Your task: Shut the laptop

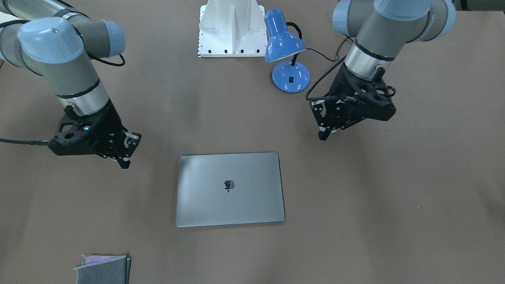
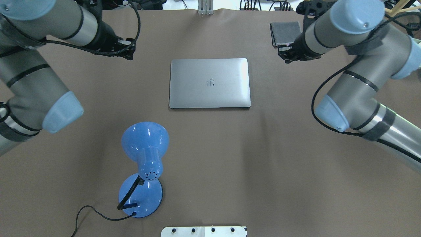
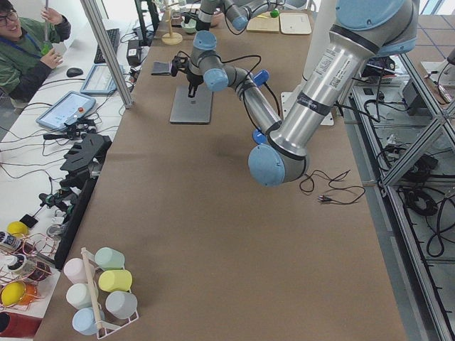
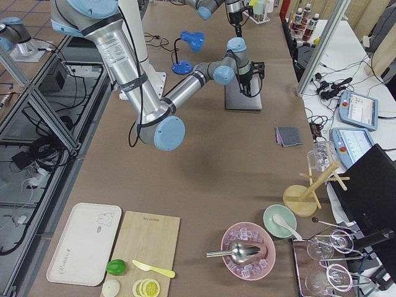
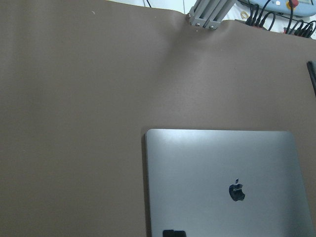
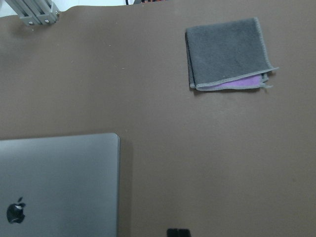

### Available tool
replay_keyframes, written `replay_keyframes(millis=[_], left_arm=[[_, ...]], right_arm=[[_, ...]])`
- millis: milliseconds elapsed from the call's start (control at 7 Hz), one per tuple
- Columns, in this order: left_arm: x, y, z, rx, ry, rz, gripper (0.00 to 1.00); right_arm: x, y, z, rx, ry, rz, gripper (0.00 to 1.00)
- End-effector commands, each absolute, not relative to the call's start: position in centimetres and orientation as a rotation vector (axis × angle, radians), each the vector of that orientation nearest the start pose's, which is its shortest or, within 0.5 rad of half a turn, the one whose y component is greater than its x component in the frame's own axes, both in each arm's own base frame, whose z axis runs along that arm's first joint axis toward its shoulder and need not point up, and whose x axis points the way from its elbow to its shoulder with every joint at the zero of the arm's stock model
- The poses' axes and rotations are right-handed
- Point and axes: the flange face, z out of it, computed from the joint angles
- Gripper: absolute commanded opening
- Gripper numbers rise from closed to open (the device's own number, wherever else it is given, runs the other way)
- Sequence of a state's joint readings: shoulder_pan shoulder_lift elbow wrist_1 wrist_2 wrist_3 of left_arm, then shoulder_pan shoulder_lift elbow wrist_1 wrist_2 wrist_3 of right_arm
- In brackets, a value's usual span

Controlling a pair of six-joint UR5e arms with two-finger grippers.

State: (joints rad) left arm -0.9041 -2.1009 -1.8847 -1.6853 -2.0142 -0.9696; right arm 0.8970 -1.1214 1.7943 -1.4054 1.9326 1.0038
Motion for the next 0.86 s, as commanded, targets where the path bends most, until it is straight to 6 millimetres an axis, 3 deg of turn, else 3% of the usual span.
replay_keyframes(millis=[0,143,429,571,714], left_arm=[[22.4,-53.1,26.1,0.329,0.869,0.013,0.98],[18.1,-53.6,29.3,0.329,0.845,0.053,0.98],[8.9,-53.2,37.6,0.318,0.791,0.130,0.98],[5.5,-51.8,42.0,0.301,0.759,0.164,0.98],[2.6,-50.5,46.8,0.269,0.723,0.190,0.98]], right_arm=[[-24.0,-52.8,34.0,0.282,-0.794,0.140,0.99],[-21.0,-52.3,36.4,0.276,-0.785,0.059,1.00],[-12.2,-51.2,42.7,0.227,-0.818,-0.061,1.00],[-7.1,-49.0,47.1,0.213,-0.810,-0.090,1.00],[-3.8,-46.2,51.6,0.187,-0.779,-0.110,1.00]])
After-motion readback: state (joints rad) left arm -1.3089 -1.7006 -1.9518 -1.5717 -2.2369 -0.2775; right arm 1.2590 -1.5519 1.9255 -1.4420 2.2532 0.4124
